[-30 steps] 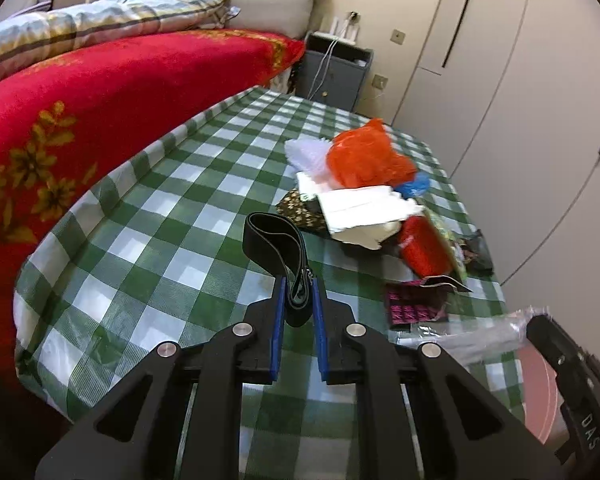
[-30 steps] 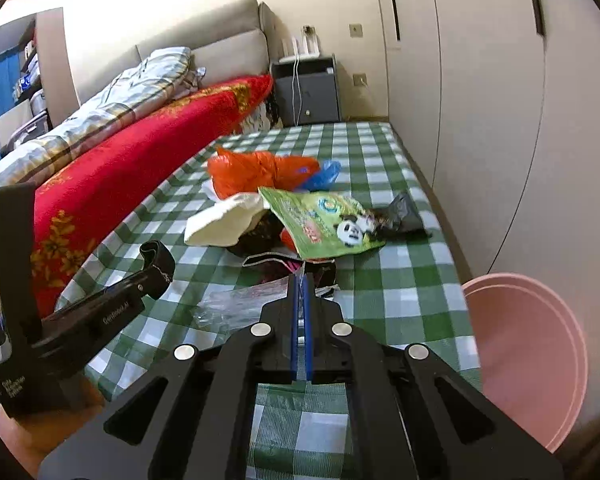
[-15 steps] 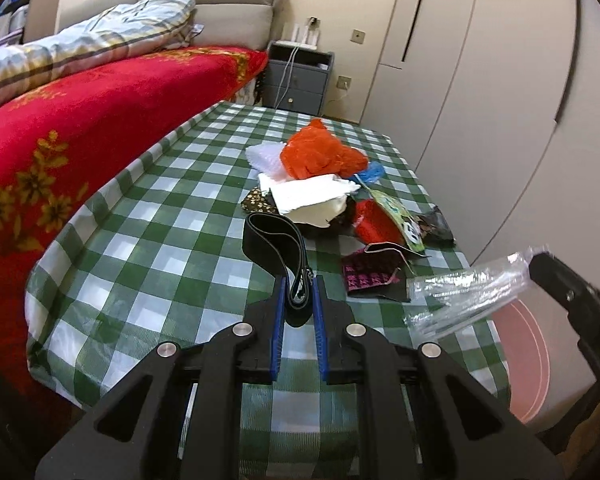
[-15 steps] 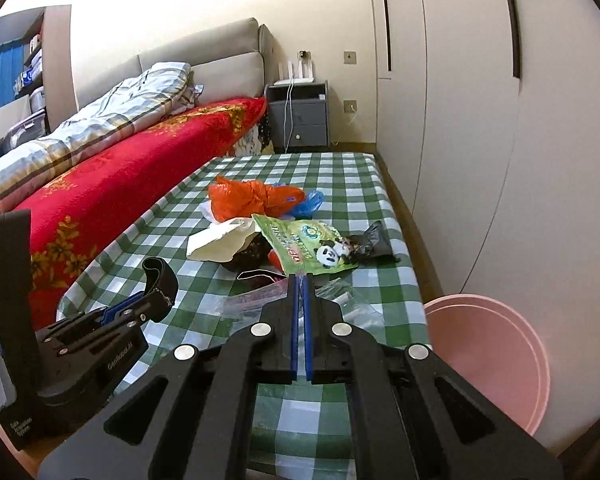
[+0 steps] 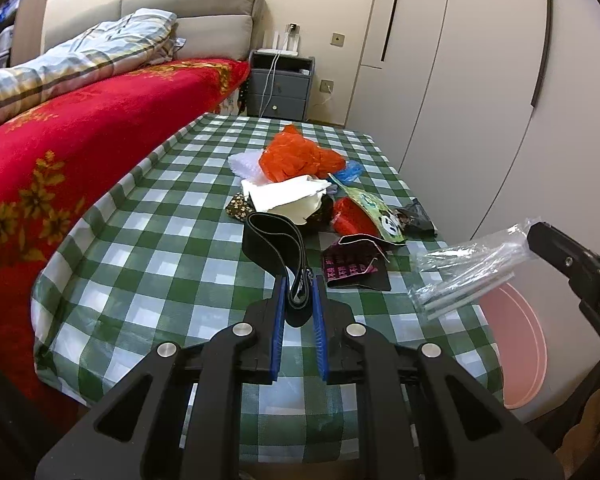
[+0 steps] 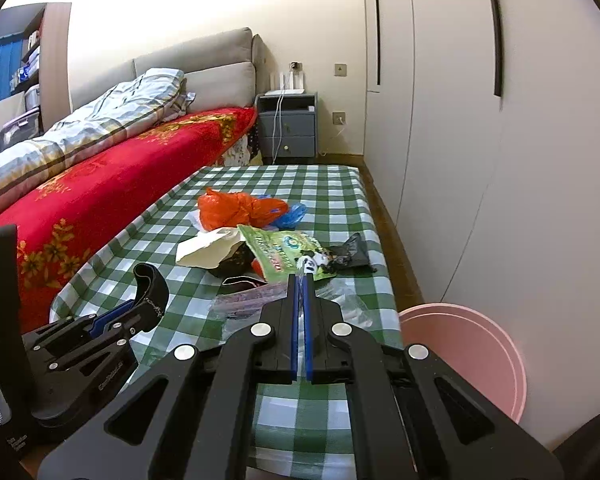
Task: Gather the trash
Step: 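Carry the clear bag with the right tool while the left tool carries the strap to the pink bin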
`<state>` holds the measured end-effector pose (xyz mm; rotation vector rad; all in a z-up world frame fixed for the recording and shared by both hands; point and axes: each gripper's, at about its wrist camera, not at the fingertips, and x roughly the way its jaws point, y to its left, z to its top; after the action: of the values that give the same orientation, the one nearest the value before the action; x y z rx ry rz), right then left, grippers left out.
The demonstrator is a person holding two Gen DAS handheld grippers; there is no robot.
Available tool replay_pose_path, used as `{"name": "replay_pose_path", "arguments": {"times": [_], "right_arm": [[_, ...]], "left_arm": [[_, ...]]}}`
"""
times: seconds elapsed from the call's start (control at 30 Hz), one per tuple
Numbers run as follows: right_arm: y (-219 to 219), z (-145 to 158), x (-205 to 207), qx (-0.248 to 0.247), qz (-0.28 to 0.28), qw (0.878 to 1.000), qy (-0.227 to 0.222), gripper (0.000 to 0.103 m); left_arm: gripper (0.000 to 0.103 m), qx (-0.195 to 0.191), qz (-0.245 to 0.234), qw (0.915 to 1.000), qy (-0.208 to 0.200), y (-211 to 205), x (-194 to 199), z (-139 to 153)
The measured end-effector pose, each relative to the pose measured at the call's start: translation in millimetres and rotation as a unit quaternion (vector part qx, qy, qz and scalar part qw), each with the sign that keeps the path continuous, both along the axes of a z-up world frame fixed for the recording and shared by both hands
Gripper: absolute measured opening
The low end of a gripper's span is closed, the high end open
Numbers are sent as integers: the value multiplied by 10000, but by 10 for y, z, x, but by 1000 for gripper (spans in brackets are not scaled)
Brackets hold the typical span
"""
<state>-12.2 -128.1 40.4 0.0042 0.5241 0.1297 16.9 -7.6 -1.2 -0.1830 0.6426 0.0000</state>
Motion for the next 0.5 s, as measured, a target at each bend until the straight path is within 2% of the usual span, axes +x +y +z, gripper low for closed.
{"name": "replay_pose_path", "arguments": {"times": [0.5], "right_arm": [[-173, 79, -26, -87, -226, 9997, -76, 2]], "left_arm": [[13, 6, -207, 9998, -50, -118, 33, 19]]}}
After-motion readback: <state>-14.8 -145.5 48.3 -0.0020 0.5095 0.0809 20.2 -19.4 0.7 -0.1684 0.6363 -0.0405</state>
